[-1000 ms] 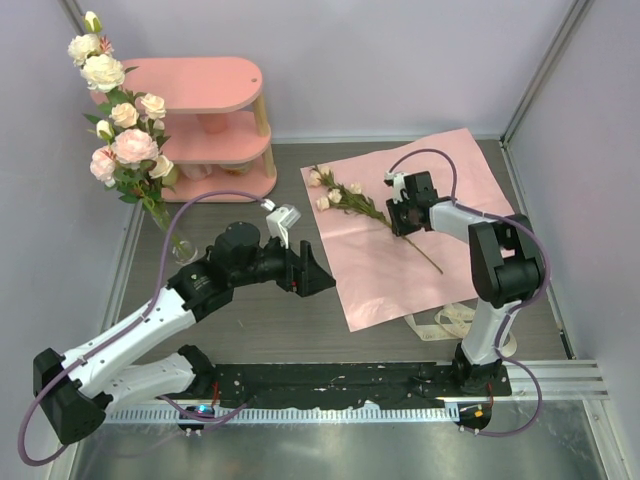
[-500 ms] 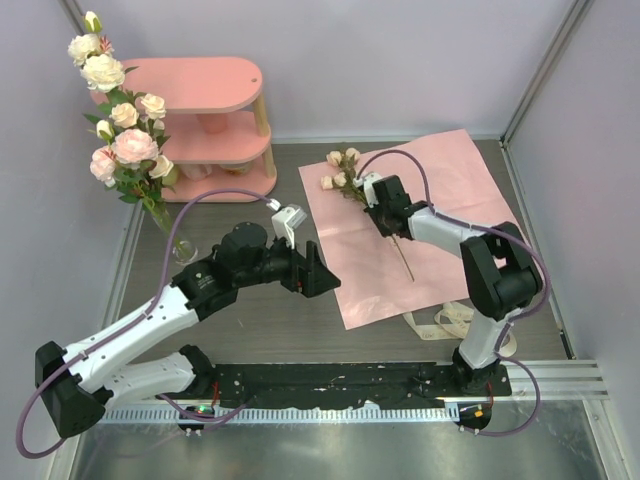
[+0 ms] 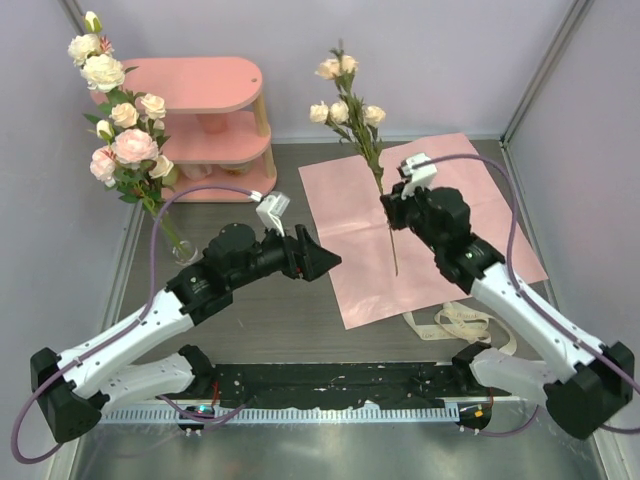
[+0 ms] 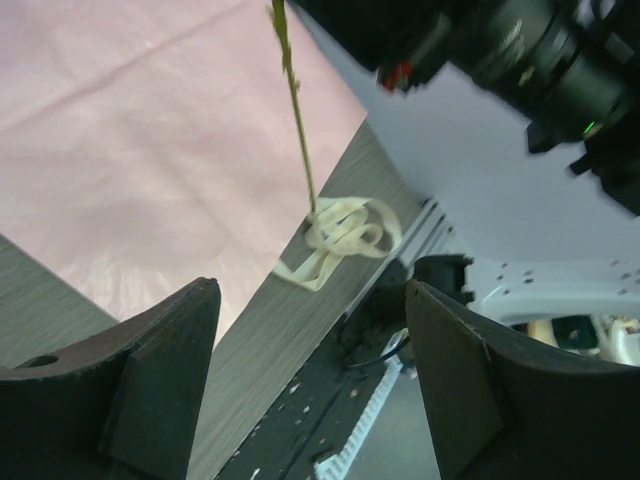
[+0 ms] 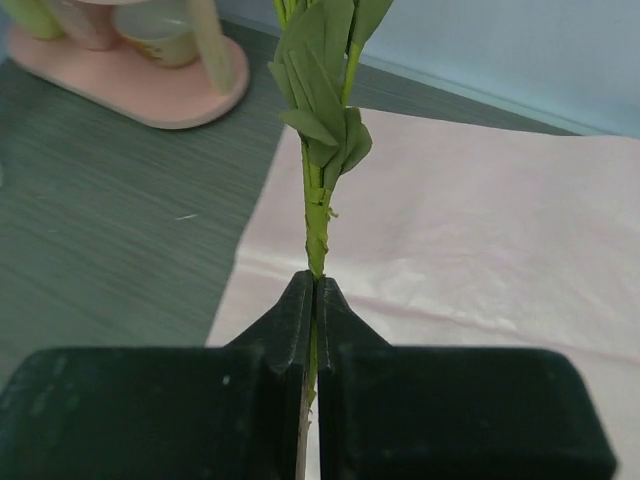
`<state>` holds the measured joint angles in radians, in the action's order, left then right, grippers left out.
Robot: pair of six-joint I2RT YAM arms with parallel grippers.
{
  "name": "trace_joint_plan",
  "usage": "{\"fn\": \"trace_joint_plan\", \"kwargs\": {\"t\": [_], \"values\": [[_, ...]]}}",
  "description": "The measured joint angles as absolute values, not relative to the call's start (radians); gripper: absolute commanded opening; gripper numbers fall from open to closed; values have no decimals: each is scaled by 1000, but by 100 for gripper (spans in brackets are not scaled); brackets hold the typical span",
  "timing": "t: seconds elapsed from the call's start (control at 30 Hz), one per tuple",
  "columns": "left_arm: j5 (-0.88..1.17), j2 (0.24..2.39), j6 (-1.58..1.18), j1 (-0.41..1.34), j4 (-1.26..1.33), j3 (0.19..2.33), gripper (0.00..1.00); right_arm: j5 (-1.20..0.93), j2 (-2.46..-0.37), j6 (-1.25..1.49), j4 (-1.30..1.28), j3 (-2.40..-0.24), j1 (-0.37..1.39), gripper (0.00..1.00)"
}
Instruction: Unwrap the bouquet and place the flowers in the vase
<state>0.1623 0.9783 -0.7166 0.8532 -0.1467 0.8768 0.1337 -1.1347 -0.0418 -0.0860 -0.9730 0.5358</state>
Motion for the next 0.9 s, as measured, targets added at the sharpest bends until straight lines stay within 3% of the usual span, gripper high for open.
{"fn": "trace_joint_plan", "kwargs": {"t": [0.07, 0.2, 0.33, 0.4, 0.57, 0.8, 0.9], "values": [[139, 944, -754, 854, -72, 844, 69, 45, -1028, 42, -15, -868, 538, 1], [110, 927, -799, 854, 54, 824, 68, -126, -879, 197, 133, -696, 550, 1], [95, 963, -831, 854, 162, 825, 84, -247, -822, 311, 238, -628, 562, 1], [92, 1000, -835, 854, 184, 841, 84, -290, -813, 346, 274, -620, 566, 1], [61, 1108, -823, 854, 160, 956, 69, -346, -790, 374, 315, -611, 575, 1], [-11, 1146, -772, 854, 167, 1064, 70, -361, -762, 366, 308, -611, 583, 1], [-23, 1170, -752, 854, 169, 1110, 63, -362, -757, 357, 305, -611, 587, 1]]}}
